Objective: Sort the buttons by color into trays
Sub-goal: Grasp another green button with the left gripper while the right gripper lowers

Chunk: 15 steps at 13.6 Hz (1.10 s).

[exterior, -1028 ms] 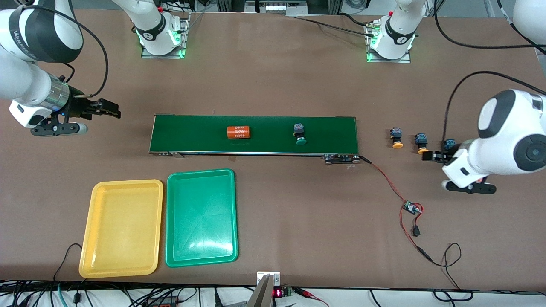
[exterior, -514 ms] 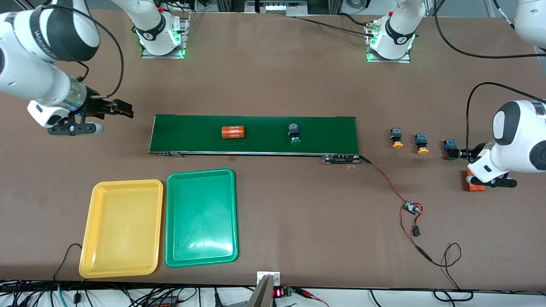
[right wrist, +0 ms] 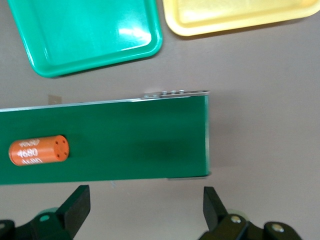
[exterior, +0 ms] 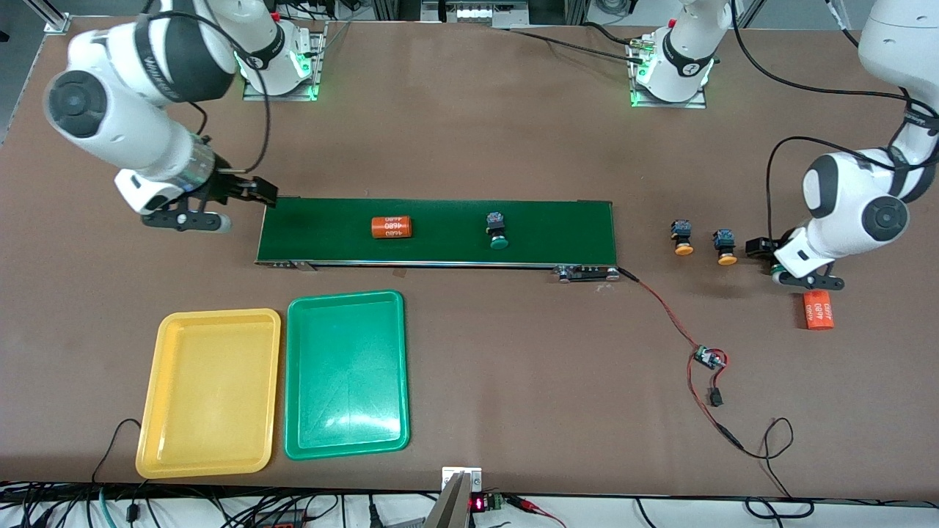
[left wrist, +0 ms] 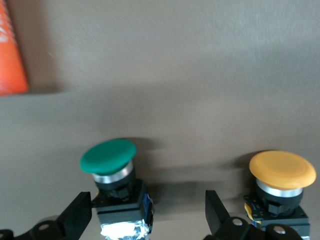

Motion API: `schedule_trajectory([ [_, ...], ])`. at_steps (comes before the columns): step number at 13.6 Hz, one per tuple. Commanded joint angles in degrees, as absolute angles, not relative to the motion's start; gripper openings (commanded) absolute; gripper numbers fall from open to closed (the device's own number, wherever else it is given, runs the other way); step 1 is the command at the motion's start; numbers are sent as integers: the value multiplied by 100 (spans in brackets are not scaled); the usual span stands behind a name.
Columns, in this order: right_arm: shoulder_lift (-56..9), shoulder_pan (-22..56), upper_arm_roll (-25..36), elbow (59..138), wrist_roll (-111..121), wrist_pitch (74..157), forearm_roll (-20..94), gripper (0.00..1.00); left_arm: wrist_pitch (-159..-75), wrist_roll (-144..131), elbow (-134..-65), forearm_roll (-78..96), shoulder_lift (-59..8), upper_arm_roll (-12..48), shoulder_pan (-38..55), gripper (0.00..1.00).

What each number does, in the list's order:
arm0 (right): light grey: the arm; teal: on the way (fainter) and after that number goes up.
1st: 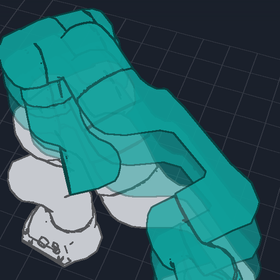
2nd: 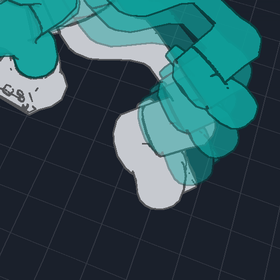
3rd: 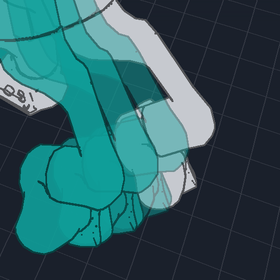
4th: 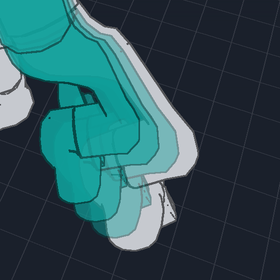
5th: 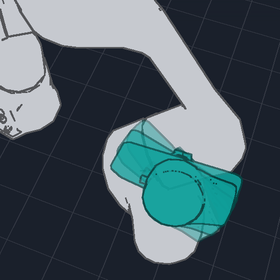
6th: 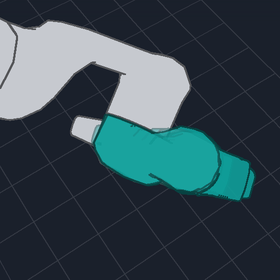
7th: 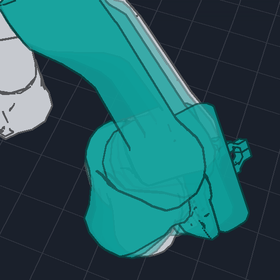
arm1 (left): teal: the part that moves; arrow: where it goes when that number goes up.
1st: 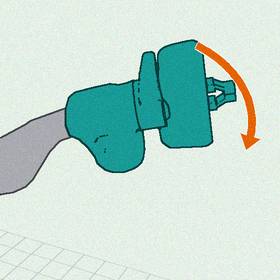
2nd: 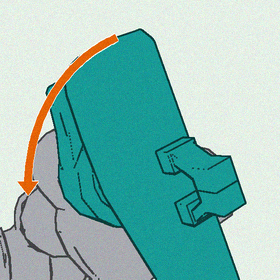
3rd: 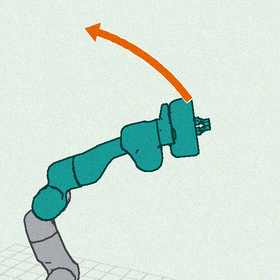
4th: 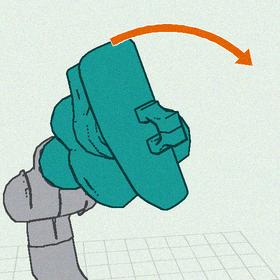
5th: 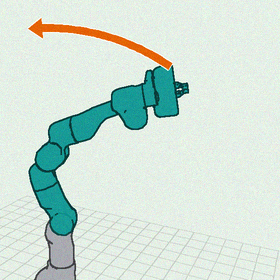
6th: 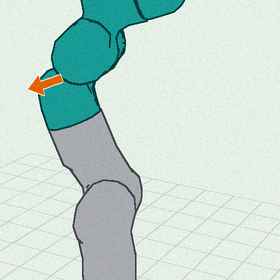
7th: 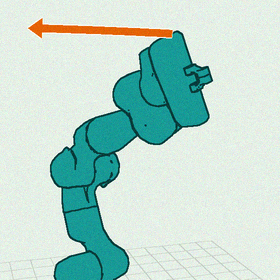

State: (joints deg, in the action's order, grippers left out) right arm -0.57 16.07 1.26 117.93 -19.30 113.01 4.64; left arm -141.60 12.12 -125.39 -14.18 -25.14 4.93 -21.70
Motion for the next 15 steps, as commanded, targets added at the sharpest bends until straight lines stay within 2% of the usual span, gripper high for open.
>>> schedule_trajectory([
  [1,-44,1801,-148,12128,-2696,11820,492,100,-14229,1721,-12718,-1266,-2267,256,-2048,85],
  [4,-271,2134,-299,12111,-3539,12163,483,100,-14229,1775,-12709,-1266,-2276,246,-2083,38],
  [5,-386,2310,-299,12111,-3777,12329,457,100,-14221,1775,-12700,-1266,-2276,255,-2083,27],
  [6,-509,2477,-299,12085,-4058,12496,431,100,-14195,1767,-12665,-1266,-2276,255,-2083,21],
  [7,-640,2644,-299,12059,-4330,12655,405,100,-14177,1758,-12665,-1266,-2250,255,-2092,11],
  [10,-1018,3023,-299,12006,-4711,12972,133,100,-13950,1740,-12551,-1274,-1926,298,-2066,8],
  [13,-1204,3190,-299,11927,-4711,13025,70,100,-12669,1679,-12017,-1240,-1548,763,-2030,8],
  [15,-1265,3208,-308,11866,-4711,13043,70,100,-12096,1443,-11744,-1100,-1468,1245,-2022,8],
])
